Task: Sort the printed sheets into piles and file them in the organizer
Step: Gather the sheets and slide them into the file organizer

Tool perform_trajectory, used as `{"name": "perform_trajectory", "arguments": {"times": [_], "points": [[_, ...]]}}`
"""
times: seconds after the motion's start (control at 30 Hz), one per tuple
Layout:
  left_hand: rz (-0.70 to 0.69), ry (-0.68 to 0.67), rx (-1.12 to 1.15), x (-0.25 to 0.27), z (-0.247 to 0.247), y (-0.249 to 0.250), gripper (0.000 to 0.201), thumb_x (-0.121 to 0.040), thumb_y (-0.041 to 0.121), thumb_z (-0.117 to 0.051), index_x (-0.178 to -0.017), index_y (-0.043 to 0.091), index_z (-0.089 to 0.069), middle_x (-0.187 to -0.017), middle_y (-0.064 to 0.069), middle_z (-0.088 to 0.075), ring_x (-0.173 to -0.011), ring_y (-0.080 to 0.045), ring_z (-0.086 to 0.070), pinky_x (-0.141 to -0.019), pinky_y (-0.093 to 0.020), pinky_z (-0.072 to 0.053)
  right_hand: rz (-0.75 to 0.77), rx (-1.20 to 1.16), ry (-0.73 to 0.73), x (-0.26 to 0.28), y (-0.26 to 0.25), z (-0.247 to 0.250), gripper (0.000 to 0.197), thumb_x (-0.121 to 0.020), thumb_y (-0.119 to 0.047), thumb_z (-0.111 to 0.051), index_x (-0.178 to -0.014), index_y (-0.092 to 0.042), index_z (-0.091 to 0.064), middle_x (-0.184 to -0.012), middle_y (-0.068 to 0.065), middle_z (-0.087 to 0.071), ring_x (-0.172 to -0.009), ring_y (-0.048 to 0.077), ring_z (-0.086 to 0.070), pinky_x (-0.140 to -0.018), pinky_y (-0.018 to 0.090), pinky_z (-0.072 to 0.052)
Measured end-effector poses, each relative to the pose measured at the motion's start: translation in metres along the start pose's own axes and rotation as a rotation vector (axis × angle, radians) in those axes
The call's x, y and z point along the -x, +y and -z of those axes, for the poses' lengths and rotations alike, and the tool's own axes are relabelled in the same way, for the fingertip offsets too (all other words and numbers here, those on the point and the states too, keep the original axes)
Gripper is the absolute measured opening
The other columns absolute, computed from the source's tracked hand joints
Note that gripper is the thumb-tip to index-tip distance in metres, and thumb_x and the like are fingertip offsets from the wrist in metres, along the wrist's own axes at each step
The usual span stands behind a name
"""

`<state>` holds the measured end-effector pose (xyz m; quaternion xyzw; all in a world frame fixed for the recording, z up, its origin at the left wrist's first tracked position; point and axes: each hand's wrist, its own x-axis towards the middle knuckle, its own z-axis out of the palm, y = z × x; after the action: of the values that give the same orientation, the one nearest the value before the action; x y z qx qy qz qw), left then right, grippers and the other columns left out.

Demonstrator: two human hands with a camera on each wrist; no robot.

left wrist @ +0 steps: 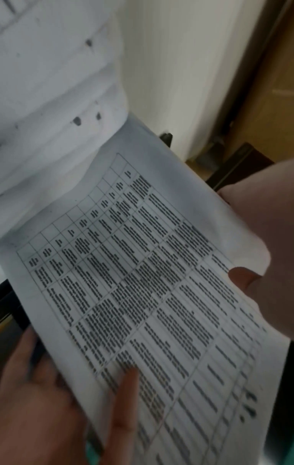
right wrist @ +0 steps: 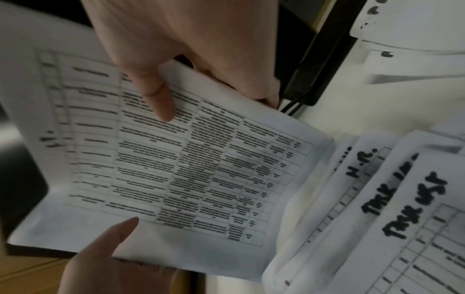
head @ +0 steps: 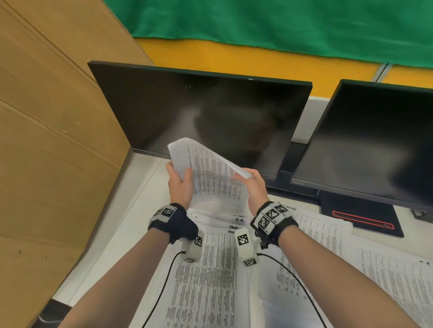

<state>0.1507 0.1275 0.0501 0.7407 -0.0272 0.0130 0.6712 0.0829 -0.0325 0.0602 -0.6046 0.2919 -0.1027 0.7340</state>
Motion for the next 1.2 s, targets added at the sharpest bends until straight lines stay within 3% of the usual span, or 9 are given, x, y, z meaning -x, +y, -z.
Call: {"name": "perform_trajectory", "arguments": {"times": [0.13, 0.23, 0.43, 0.53, 0.67, 0.83, 1.07, 1.13, 1.2], "points": [[0.121, 0.011, 0.028, -0.009, -0.005, -0.014, 0.034, -0.095, 0.018, -0.05, -0.123, 0.019, -0.033, -0.118, 0.0, -0.05, -0.102, -0.021, -0.053, -0.089, -0.036, -0.048, -0.097, -0.038, -0.003, -0.007, 0.003, -0.003, 0.03, -0.086, -0.015, -0.056, -0.116, -0.018, -0.053, -0.117, 0.003, -0.056, -0.106, 0.02, -0.052, -0.08, 0.034, -0.039], [0.156, 0.058, -0.01, -0.012, -0.006, -0.026, 0.035, -0.094, 0.019, -0.05, -0.127, 0.014, -0.043, -0.12, -0.007, -0.056, -0.111, -0.03, -0.055, -0.098, -0.046, -0.047, -0.082, -0.123, -0.028, -0.004, 0.001, -0.005, 0.031, -0.091, -0.009, -0.049, -0.119, -0.019, -0.055, -0.106, -0.001, -0.061, -0.097, 0.016, -0.057, -0.072, 0.03, -0.044], [-0.111, 0.161, -0.095, -0.028, 0.035, 0.031, 0.031, -0.098, 0.016, -0.044, -0.129, 0.012, -0.044, -0.112, 0.004, -0.051, -0.1, -0.013, -0.051, -0.08, -0.021, -0.044, 0.125, 0.056, -0.001, 0.003, 0.002, -0.006, 0.041, -0.088, -0.012, -0.059, -0.127, -0.017, -0.048, -0.115, 0.002, -0.055, -0.106, 0.015, -0.054, -0.077, 0.017, -0.04], [-0.158, 0.191, -0.232, -0.051, 0.095, 0.05, 0.034, -0.096, 0.013, -0.042, -0.13, 0.013, -0.046, -0.115, -0.001, -0.056, -0.1, -0.016, -0.053, -0.087, -0.027, -0.042, 0.177, 0.373, -0.027, 0.004, 0.03, 0.01, 0.03, -0.088, -0.008, -0.058, -0.118, -0.015, -0.057, -0.12, 0.006, -0.055, -0.114, 0.02, -0.053, -0.096, 0.03, -0.043], [0.185, -0.037, -0.615, -0.077, 0.169, 0.007, 0.039, -0.088, 0.018, -0.048, -0.126, 0.012, -0.051, -0.123, -0.015, -0.059, -0.111, -0.034, -0.055, -0.1, -0.049, -0.042, 0.117, 0.937, -0.033, 0.013, 0.074, 0.034, 0.021, -0.09, -0.016, -0.052, -0.107, -0.026, -0.061, -0.123, 0.002, -0.05, -0.12, 0.022, -0.046, -0.105, 0.043, -0.033], [0.488, -0.298, -1.082, -0.058, 0.195, -0.064, 0.035, -0.095, 0.007, -0.041, -0.127, -0.006, -0.048, -0.129, -0.025, -0.052, -0.117, -0.038, -0.05, -0.099, -0.04, -0.039, 0.07, 1.159, -0.09, 0.026, 0.097, 0.049, 0.031, -0.088, -0.015, -0.049, -0.115, -0.028, -0.057, -0.125, 0.003, -0.047, -0.118, 0.022, -0.043, -0.099, 0.041, -0.033], [0.665, -0.171, -1.222, -0.031, 0.194, -0.09, 0.037, -0.092, 0.01, -0.046, -0.125, -0.006, -0.045, -0.125, -0.027, -0.053, -0.11, -0.039, -0.055, -0.091, -0.042, -0.046, 0.091, 1.089, -0.011, 0.026, 0.103, 0.061, 0.027, -0.094, -0.011, -0.038, -0.112, -0.02, -0.055, -0.117, 0.004, -0.05, -0.103, 0.024, -0.055, -0.095, 0.039, -0.041], [0.554, -0.039, -1.273, -0.022, 0.178, -0.086, 0.052, -0.086, 0.008, -0.052, -0.133, 0.0, -0.031, -0.128, -0.025, -0.046, -0.113, -0.041, -0.05, -0.094, -0.049, -0.045, 0.088, 1.046, -0.011, 0.023, 0.103, 0.064, 0.026, -0.094, -0.01, -0.036, -0.11, -0.017, -0.055, -0.113, 0.006, -0.056, -0.098, 0.025, -0.058, -0.092, 0.042, -0.046], [0.181, -0.018, -1.342, -0.012, 0.146, -0.073, 0.057, -0.082, 0.011, -0.059, -0.133, 0.007, -0.033, -0.125, -0.02, -0.047, -0.112, -0.036, -0.049, -0.093, -0.049, -0.045, 0.087, 1.009, -0.005, 0.021, 0.102, 0.065, 0.025, -0.094, -0.012, -0.037, -0.11, -0.017, -0.056, -0.109, 0.006, -0.061, -0.096, 0.025, -0.06, -0.09, 0.041, -0.048]]}}
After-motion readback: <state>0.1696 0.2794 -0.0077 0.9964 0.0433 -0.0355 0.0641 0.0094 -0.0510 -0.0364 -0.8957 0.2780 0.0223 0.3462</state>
